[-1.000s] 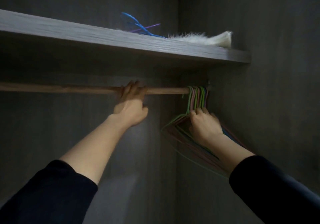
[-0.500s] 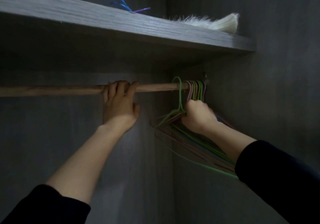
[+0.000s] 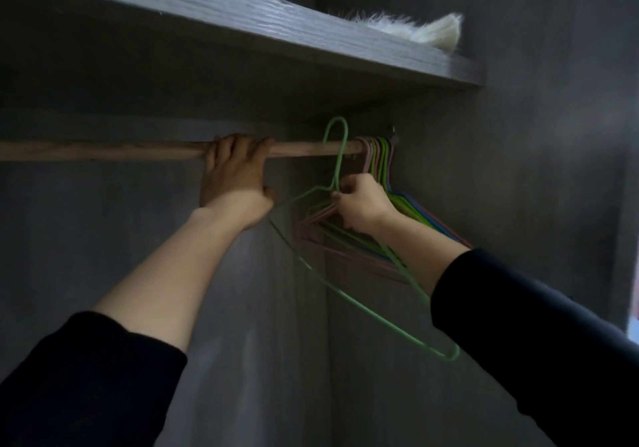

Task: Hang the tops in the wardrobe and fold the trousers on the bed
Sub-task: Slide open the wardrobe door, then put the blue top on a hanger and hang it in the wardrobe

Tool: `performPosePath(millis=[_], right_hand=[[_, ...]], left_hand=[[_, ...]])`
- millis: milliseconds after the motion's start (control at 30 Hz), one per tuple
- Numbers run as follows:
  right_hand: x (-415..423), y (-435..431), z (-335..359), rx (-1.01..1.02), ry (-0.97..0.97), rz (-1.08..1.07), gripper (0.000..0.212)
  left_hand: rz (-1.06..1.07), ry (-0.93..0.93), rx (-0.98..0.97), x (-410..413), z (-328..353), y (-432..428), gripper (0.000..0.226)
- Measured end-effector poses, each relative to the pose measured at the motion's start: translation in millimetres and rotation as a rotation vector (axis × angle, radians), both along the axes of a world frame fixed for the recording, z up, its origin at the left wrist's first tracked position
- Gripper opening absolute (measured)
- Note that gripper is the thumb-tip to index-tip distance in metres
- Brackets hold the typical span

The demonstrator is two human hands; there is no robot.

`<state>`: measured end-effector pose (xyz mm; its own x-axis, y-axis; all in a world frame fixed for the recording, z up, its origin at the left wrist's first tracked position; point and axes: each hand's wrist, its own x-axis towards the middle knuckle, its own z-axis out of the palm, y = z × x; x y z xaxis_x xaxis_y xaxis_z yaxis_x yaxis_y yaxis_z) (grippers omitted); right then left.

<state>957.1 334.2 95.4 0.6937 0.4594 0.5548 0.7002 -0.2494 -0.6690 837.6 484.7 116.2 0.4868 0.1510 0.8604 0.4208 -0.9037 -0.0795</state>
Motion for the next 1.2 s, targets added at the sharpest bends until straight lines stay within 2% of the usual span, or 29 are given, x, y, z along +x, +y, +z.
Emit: performPosePath(millis=[100,300,600,700,833,1033,1200], right_hand=[[-10,-28,-13,0.005,-0.030,-0.025,0.018],[-42,-114,-53,-0.047,0.053,-0.124,0.035],[-102,-292,-162,-0.239,0.368,-0.158,0.037],[-117,-367,-182,-0.345,0.470,-0.200,0.034],[-132,-481,-208,-0.403,0.590,-0.314,0.031],[-160,-651,-250,-0.241,0.738,-0.576,0.027],[-177,-783,-278,-0.205,0.787,-0.798,0.027]], left_hand=[[-0.060,0.045,-0.070,-2,-7,-7,0.080],[-0.453,-0.066,-0.277,4,-79,-79,0.052],[-0.901,0.024,-0.666,-5,-200,-256,0.038],[-1.034,0.072,-0.698,-7,-230,-332,0.039],[-1.137,0.225,-0.725,-3,-266,-434,0.039],[-1.226,0.536,-0.657,26,-315,-609,0.038],[-1.292,0.792,-0.638,38,-354,-767,0.039]])
